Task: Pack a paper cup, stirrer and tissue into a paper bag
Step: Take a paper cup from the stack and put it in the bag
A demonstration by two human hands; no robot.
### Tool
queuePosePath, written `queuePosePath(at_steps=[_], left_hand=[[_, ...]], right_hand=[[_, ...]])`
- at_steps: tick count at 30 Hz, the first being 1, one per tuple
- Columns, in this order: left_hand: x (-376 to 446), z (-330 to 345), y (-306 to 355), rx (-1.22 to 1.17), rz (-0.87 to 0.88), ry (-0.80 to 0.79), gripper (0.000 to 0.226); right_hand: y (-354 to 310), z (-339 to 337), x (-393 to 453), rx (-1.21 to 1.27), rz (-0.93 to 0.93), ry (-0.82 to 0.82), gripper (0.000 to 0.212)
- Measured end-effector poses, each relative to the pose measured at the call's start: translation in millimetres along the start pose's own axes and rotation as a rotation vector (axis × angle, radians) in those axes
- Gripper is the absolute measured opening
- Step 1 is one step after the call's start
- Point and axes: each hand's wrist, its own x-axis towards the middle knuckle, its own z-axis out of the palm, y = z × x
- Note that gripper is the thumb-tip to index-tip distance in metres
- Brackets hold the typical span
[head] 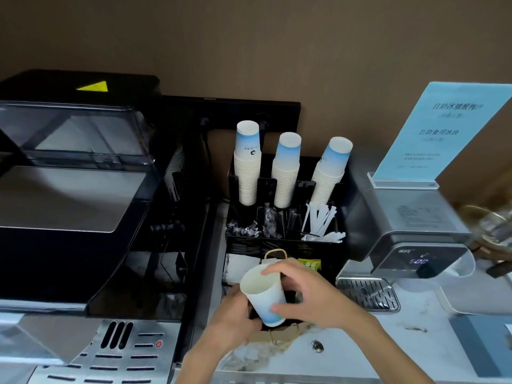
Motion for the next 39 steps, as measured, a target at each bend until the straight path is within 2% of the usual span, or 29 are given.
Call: queuePosePath(at_steps=[2,5,9,14,23,25,32,35,36,39], left_hand=[[1,-1,0,0.025,-0.003,-0.001,0.067],[2,-2,0,0.030,0.010,-0.006,0.071],[3,-5,-4,0.038,0.023,-0.021,0.075],[3,-11,-6,0.016,0.076,-0.060,0.052],[0,-19,-12,-0.111,0.039,-0.006,0.055],[-1,-18,-12,-0.151,0.032,-0.018,0.061],[-3,-13,-5,-0.167,0.038,-0.076,0.082],[-5,-14,-3,-0.168,0.054,-0.080,0.083],[-5,-14,-3,-0.166,0.057,-0.081,0.084],[-5,-14,-4,-0.179,0.048,-0.087,0.083]], right_hand=[[4,-2,2,-0.027,0.002,0.076,0.032],[7,-5,3,-0.122,0.015,0.135,0.026],[10,-15,5,-0.343,-0.019,0.101,0.037],[7,-16,9,-0.605,-0.085,-0.031,0.046],[-3,-4,15,-0.752,-0.004,-0.213,0.073],[-7,1,18,-0.770,0.015,-0.259,0.067],[-28,10,46,-0.992,0.031,-0.463,0.014],[-26,14,61,-1.041,0.092,-0.520,0.037],[-24,15,64,-1.059,0.112,-0.545,0.037],[-12,21,73,-1.131,0.166,-0.645,0.017]])
